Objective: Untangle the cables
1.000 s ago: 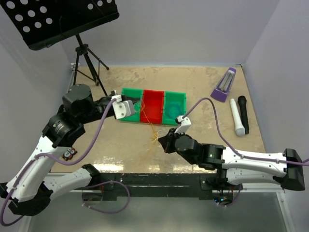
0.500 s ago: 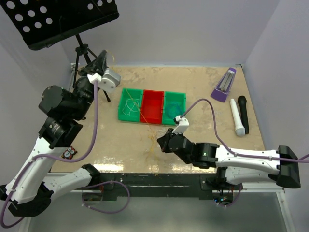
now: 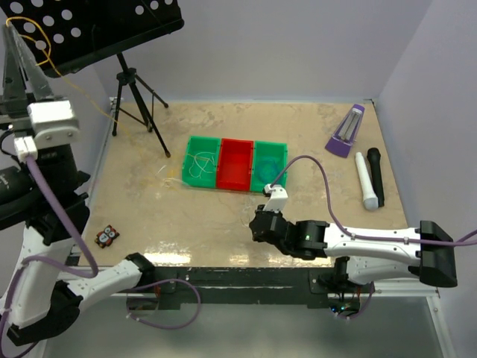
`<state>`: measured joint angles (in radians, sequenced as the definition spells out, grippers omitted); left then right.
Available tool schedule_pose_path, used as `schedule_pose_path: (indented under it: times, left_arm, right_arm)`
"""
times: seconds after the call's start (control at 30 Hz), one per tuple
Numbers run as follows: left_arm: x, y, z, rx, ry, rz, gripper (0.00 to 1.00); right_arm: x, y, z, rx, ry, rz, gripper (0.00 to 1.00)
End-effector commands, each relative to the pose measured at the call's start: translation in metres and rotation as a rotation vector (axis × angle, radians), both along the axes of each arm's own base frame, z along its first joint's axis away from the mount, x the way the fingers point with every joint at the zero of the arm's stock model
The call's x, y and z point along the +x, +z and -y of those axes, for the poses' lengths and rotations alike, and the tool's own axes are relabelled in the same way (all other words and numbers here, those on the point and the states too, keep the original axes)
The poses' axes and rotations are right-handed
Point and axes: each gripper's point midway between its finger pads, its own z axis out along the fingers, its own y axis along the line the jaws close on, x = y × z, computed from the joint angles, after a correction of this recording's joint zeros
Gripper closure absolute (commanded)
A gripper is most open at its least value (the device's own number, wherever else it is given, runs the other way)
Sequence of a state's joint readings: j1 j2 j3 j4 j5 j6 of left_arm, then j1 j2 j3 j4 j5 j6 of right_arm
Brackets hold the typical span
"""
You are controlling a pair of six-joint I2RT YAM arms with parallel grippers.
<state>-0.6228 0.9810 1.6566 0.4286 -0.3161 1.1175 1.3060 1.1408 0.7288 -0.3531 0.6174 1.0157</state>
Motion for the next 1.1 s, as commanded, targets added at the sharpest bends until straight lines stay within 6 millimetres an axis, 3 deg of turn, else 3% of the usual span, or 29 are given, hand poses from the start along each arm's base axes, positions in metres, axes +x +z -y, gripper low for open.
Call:
schedule_pose_path:
  times: [0.0,0.2,0.37,0.47,0.6,0.67,0.8,1.0,1.07]
  left_arm:
    - [0.002,-0.020,0.006,0.058,-0.008,-0.033,1.00]
    - [-0.001,-0.008,-0.004,0.000,0.021,-0.009,1.00]
    - [0.009,-0.021,0.003,0.029,0.018,-0.054,1.00]
    - [0.012,-0.028,0.004,0.038,0.028,-0.066,1.00]
    - [0.013,-0.033,0.001,0.040,0.065,-0.071,1.00]
    - [0.011,-0.034,-0.003,0.040,0.088,-0.063,1.00]
    - [0.002,-0.033,-0.010,0.051,0.133,-0.048,1.00]
    - [-0.018,-0.030,-0.030,0.075,0.238,-0.042,1.00]
    - [-0.026,-0.028,-0.039,0.071,0.274,-0.048,1.00]
  right_arm:
    - [0.002,0.006,0.005,-0.005,-0.029,0.000,1.00]
    - [0.002,-0.007,0.023,-0.070,-0.102,-0.029,1.00]
    - [0.005,0.002,0.050,-0.030,-0.288,-0.059,1.00]
    - [0.007,0.021,0.066,0.071,-0.397,-0.064,1.00]
    - [0.007,0.053,0.110,0.241,-0.572,-0.064,1.00]
    - [0.007,0.078,0.136,0.362,-0.634,-0.046,1.00]
    - [0.016,0.123,0.158,0.528,-0.664,0.041,1.00]
    - [0.035,0.139,0.161,0.357,-0.690,0.210,1.00]
    - [0.045,0.138,0.173,0.308,-0.748,0.241,1.00]
